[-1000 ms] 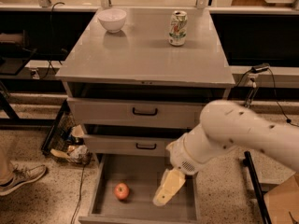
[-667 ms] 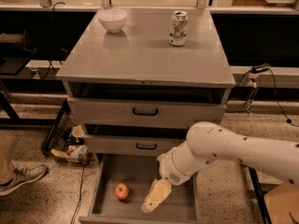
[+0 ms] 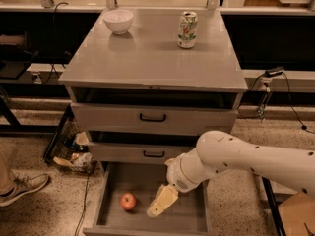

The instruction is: Pick apple from bottom drawer and place on counter

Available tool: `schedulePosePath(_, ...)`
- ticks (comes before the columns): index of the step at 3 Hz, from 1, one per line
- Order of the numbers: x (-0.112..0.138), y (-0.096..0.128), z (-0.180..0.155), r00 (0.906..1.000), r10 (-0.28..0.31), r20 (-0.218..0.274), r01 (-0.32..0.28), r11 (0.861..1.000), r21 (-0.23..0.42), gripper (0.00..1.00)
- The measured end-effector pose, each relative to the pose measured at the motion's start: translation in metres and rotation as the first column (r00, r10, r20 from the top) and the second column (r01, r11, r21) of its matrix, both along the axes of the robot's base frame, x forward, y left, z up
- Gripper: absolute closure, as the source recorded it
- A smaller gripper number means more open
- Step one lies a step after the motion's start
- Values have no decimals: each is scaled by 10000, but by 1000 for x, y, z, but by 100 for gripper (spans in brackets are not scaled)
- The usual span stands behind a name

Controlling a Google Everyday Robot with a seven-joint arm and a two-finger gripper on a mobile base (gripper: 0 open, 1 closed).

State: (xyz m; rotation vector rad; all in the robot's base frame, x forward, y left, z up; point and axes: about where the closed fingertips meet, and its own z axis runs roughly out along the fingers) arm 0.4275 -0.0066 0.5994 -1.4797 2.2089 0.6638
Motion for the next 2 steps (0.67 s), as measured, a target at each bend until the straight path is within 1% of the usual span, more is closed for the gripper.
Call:
schedulePosePath(1,7,1,-17,9995,-265,174,263,9996,140,0)
schedulePosePath(2,21,7,-42,9980,-389,507,368,9985,410,0)
